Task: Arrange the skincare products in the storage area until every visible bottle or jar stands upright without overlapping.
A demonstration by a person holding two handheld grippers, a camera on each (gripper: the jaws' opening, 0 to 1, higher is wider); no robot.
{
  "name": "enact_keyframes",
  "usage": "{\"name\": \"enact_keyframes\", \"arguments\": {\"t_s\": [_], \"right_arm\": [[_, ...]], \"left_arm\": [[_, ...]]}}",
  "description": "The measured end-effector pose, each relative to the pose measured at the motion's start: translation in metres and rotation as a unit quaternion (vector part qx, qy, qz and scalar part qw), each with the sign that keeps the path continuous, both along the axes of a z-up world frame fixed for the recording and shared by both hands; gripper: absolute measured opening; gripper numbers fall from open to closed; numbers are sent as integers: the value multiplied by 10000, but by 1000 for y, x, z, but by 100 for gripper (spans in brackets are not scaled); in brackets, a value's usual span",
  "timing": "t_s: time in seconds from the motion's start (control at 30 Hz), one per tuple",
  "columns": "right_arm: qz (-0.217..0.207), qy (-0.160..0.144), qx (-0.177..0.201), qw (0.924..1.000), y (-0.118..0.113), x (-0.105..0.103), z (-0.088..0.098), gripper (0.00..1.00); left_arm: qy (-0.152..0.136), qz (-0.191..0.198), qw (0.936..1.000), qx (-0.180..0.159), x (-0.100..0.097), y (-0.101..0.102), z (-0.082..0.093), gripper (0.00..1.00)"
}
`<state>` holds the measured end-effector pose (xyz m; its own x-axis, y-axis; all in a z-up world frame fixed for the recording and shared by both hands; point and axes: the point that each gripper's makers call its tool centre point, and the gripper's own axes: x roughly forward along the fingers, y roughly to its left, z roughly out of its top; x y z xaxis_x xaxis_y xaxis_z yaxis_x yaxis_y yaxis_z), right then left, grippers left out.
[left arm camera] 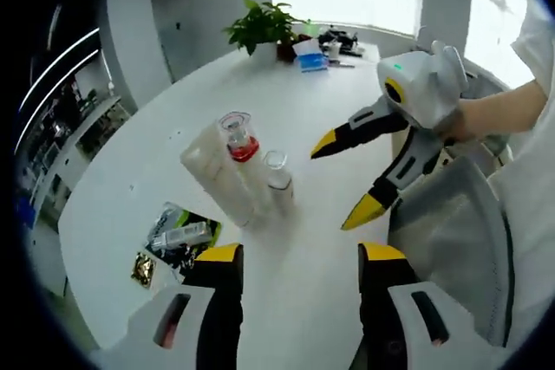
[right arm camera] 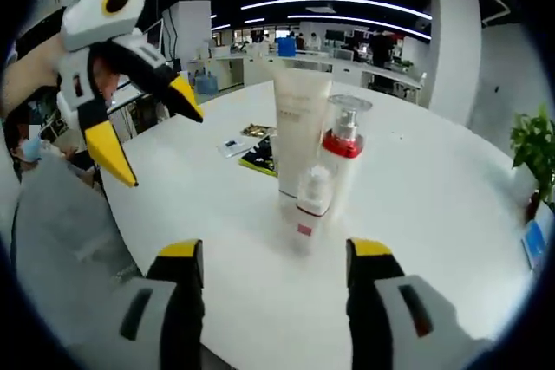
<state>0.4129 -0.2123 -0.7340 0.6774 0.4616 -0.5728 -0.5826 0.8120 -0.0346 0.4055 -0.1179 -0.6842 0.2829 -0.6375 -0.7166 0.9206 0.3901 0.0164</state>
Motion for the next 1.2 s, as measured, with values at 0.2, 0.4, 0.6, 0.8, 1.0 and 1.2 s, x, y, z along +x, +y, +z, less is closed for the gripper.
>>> {"name": "enact_keyframes", "arguments": {"t_s": [0.2, 0.4, 0.6, 0.8, 1.0, 1.2], "right_arm": [[-90, -18, 180, 9998, -1, -9, 9, 71], [-246, 33, 369, 9990, -3, -18, 13, 74], [-403, 49, 532, 9978, -2, -23, 15, 82], [-494, 112, 654, 9966, 0, -27, 15, 87], [-615, 192, 759, 9950, 1, -33, 13, 93], [-638, 217, 827, 9943, 1, -38, 16, 93]], "left_arm": [[228, 463, 9984, -249, -14, 20, -3, 58], [366, 801, 9954, -383, -24, 40, -7, 62], [532, 1172, 9898, -611, -34, 58, -12, 66], [599, 1504, 9853, -555, -42, 81, -21, 70], [731, 1830, 9788, -562, -54, 102, -29, 74], [720, 2164, 9719, -588, -58, 118, -34, 80]]}}
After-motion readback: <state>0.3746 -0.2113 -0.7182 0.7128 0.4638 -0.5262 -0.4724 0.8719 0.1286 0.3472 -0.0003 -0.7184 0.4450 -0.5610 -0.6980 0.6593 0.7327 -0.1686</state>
